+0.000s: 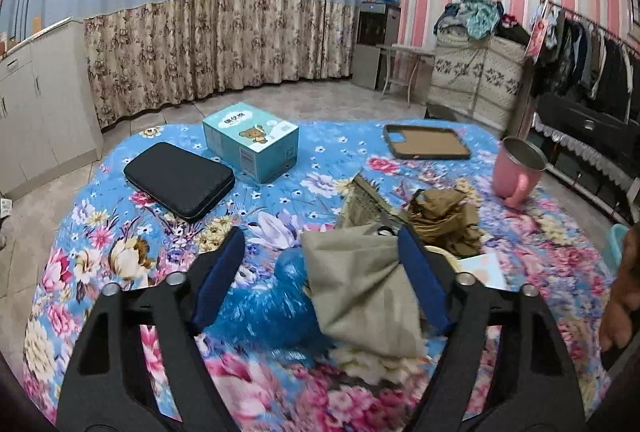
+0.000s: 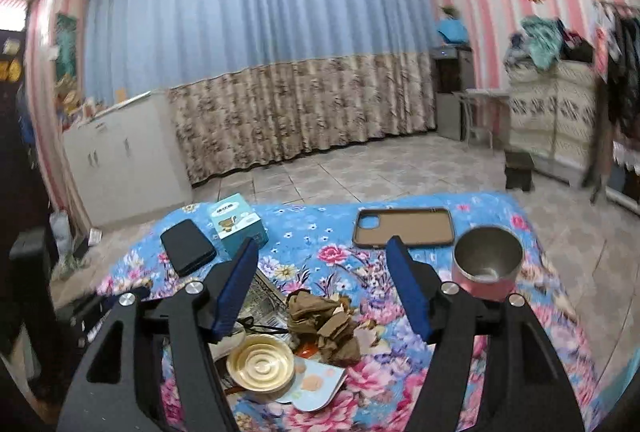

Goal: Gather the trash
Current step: 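Return the left tool to the bed and grasp the beige cloth, then grasp the cream plastic bowl by its rim with the right tool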

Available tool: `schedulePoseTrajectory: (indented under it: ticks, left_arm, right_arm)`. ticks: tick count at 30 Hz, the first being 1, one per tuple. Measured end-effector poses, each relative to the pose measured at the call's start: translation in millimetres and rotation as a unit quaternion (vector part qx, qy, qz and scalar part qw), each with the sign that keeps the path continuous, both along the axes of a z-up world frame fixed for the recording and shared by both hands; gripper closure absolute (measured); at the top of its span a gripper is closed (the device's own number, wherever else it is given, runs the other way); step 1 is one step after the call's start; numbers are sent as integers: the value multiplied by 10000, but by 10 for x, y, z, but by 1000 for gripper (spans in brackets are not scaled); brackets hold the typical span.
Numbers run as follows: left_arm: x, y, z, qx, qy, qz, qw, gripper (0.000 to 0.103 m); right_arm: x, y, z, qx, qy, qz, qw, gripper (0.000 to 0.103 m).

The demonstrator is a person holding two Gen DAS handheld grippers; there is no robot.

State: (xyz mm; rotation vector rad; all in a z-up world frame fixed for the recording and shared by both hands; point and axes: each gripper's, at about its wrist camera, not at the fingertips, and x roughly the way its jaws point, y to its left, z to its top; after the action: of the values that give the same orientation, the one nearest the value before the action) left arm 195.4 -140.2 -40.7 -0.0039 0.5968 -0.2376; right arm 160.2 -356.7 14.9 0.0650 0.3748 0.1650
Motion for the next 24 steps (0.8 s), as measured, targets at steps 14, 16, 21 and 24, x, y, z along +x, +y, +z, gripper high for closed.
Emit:
schedulePoseTrajectory:
  ticks: [14,16,21,24]
  left_arm:
    - [-296,380,585,-520,-1009,20,9935,92]
    - [-228,433,634,-486,-937,89,9944,92]
    - [-135,590,485,-517,-784,316,9951,92]
    - [-82,716,358,-602,-454,365,9965,92]
  right_arm:
    - [51,-97,-188,342,373,-40,9987,36]
    - [62,4,-305,316,611,99,9976,36]
    - [156,356,-611,338,1283,478,9900,29]
    - [212,532,-747,232,1441,588,9875,29]
